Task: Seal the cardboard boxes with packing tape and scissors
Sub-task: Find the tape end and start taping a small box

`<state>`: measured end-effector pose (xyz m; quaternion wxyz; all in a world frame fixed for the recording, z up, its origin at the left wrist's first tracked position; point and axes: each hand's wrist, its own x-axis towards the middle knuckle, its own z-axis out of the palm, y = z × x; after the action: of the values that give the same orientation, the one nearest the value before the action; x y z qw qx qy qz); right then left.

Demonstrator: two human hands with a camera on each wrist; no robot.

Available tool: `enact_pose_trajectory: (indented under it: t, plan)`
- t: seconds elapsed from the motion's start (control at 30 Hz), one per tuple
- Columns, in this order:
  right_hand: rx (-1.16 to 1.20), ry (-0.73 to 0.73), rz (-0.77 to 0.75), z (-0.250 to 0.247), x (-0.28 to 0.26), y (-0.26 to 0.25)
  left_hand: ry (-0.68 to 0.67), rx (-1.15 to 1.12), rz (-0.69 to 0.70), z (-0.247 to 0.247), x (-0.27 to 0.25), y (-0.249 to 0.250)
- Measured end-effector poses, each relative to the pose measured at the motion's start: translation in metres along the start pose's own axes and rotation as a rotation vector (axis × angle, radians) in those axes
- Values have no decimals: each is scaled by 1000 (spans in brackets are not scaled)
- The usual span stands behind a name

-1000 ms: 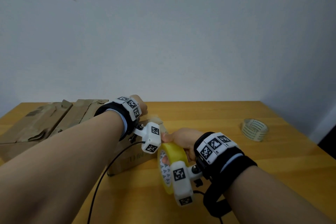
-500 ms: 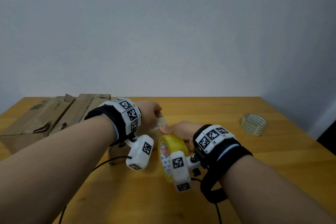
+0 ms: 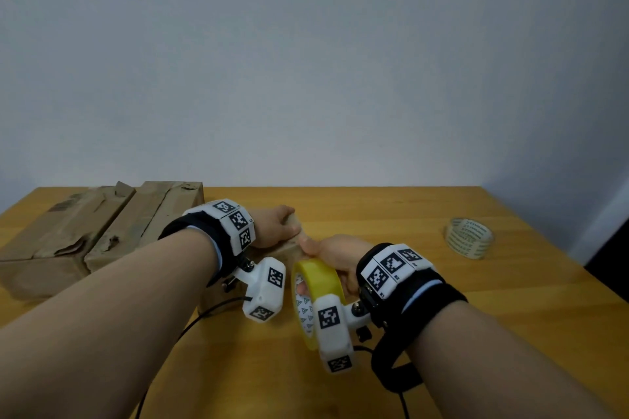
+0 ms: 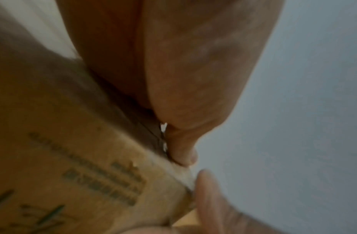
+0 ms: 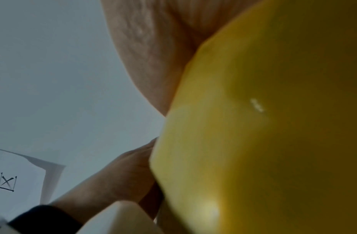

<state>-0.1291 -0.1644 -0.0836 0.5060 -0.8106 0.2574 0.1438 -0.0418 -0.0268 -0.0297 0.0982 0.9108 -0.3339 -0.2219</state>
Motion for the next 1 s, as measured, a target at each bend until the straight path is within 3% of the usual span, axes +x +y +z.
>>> enact_pose_trajectory:
  t: [0.13, 0.3, 0.43, 0.6, 0.7, 0.8, 1.0]
  plan:
    - [-91, 6, 42, -1, -8, -7, 22, -30, 25, 1, 6, 2]
    - [-248, 56, 105, 2, -16, -19, 145, -143, -8, 1, 8, -1]
    - [-303, 116, 138, 1, -23, -23, 149, -164, -30, -11, -4, -2]
    - [-143, 55, 73, 4, -22, -19, -13, 6, 88, -14, -46, 8]
    - [-79, 40, 47, 5, -24, -21, -84, 249, 120, 0, -52, 13]
    - [-117, 39, 58, 6, -28, -21, -41, 428, 138, 19, -44, 12]
    - [4, 4, 54, 9, -31, -21, -23, 430, 173, 19, -39, 5]
